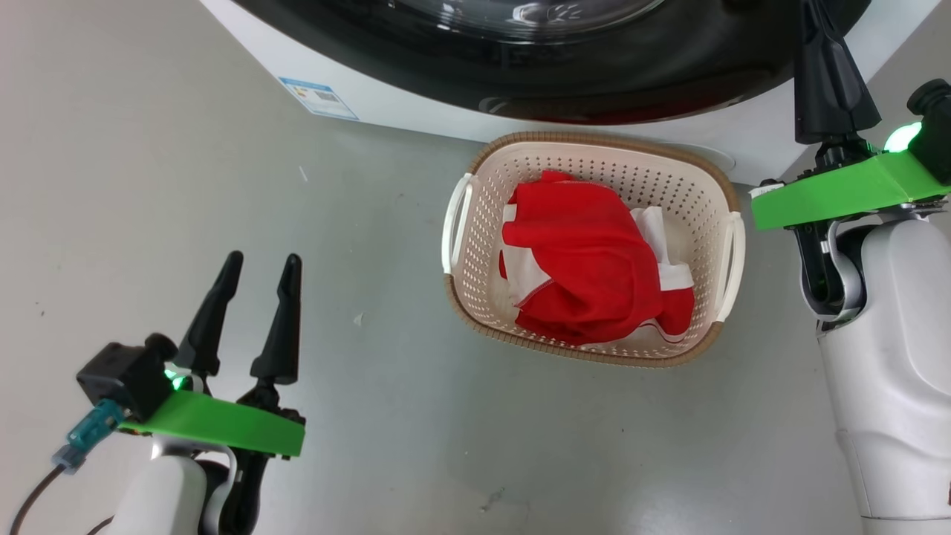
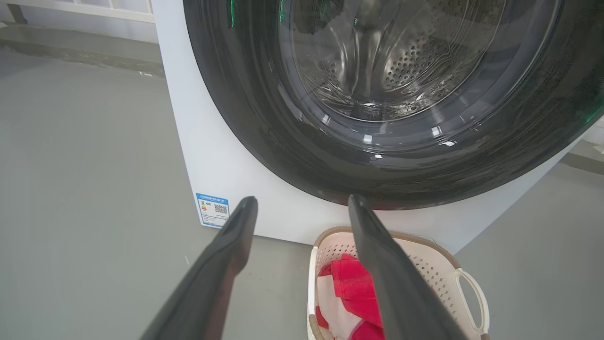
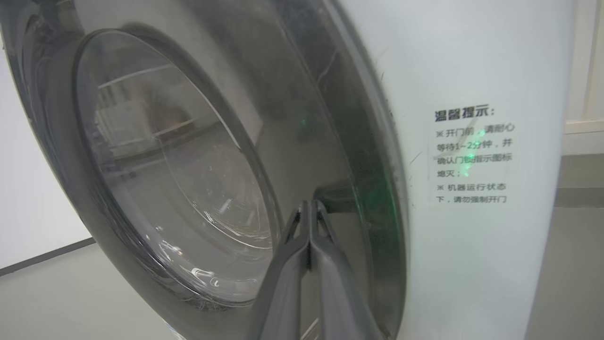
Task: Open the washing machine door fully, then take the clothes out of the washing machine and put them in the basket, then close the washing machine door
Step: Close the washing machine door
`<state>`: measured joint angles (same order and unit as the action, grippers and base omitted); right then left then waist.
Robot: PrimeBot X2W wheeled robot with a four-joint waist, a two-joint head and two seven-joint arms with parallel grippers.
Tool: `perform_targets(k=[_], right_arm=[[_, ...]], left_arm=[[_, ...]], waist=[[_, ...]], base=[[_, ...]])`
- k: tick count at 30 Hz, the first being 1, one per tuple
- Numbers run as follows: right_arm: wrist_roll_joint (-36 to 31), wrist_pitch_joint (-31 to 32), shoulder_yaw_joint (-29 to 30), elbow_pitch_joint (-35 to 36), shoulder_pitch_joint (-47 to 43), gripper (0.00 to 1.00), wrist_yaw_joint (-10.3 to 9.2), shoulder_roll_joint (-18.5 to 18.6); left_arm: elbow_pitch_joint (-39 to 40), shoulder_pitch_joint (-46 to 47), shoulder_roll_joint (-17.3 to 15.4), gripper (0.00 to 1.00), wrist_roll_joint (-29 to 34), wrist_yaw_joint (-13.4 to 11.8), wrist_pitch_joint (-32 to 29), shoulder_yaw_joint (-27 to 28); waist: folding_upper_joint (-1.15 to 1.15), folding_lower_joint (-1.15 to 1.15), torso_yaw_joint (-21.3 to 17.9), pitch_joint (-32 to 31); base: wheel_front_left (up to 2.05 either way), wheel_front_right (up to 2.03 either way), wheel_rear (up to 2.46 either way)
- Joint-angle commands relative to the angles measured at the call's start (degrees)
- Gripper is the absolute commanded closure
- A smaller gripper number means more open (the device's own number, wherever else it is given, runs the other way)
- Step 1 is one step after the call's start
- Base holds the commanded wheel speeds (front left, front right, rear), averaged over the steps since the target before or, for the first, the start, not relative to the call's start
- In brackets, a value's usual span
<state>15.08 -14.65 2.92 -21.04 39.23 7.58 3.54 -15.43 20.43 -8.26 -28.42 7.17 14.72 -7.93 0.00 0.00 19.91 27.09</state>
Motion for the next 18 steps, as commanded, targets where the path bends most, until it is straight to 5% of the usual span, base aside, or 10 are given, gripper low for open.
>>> perform_targets(k=[1,18], right_arm=[[-0.51,-0.35,-0.30,1.45,1.92,1.00,-0.09,-0.67],[-0.10,-0.35,-4.10,0.21,-2.05,1.00,-0.09,-0.67]], left_arm=[[1.27,0.90,-1.64,0.00,-0.30,0.32,0.28,1.78],[0.25,-0.07,-2.45,0.00,0.27,0.32,0.28,1.82]], waist=[[0.00,0.00,0.15,0.27],[0.00,0.00,-1.40,-3.49]], base=[[0.00,0.00,0.00],[0.00,0.00,0.00]])
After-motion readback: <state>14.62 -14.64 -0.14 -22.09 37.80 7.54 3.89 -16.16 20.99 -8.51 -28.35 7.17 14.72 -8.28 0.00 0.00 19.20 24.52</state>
